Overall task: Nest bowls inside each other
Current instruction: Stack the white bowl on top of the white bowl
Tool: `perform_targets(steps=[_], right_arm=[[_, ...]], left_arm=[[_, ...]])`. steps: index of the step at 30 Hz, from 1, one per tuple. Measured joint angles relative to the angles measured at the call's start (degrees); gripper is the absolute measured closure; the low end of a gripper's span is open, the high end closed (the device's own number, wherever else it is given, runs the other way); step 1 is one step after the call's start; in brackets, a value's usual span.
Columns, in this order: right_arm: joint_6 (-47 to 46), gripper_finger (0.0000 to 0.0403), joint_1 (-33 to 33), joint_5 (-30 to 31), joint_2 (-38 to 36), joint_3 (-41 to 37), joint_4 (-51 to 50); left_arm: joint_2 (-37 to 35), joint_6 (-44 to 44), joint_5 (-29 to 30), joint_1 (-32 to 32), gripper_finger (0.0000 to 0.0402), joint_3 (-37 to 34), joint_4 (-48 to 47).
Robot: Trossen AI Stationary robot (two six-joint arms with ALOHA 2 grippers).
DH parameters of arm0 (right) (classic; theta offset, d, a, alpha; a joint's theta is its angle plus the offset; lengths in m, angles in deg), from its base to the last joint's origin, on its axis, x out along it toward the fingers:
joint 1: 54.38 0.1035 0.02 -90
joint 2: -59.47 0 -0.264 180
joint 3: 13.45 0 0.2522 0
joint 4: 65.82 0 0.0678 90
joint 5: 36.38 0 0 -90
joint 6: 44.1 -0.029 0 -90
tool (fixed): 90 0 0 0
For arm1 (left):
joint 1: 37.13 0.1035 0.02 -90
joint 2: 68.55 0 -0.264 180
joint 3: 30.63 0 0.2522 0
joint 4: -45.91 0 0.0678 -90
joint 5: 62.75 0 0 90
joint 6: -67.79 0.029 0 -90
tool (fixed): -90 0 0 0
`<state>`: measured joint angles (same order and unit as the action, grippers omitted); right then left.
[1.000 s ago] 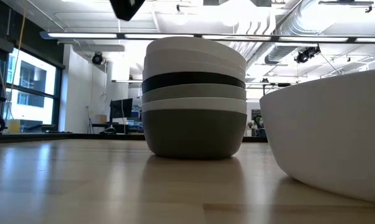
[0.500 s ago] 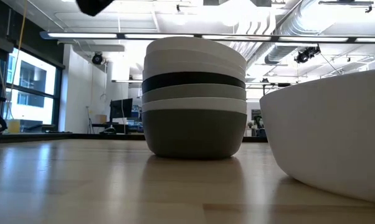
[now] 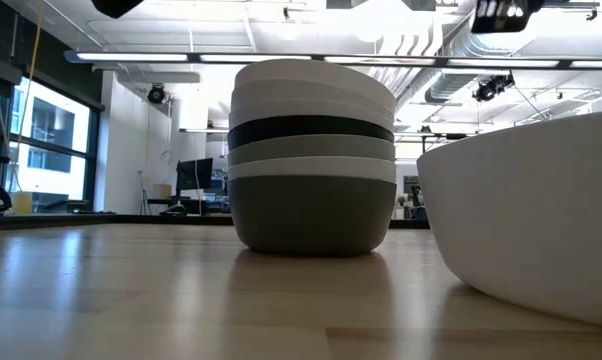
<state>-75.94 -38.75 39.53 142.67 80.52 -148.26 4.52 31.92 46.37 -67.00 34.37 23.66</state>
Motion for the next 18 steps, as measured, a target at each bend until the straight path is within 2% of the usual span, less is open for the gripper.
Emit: perform_targets(steps=[6,12,18], right_arm=[[-4.0,0.0368,3.8,1.2,0.0,-4.2,6.7],[-3.7,0.0321,9.2,7.3,0.0,-6.2,11.2],[-7.3,0.0311,12.3,9.6,0.0,-11.1,13.8]], left_arm=[[-1.6,-1.2,2.2,-1.3,0.0225,0.0,-4.1],[-2.9,-3.1,3.9,-2.7,0.0225,0.0,-7.8],[-3.3,-4.4,4.7,-3.2,0.0225,0.0,-8.2]])
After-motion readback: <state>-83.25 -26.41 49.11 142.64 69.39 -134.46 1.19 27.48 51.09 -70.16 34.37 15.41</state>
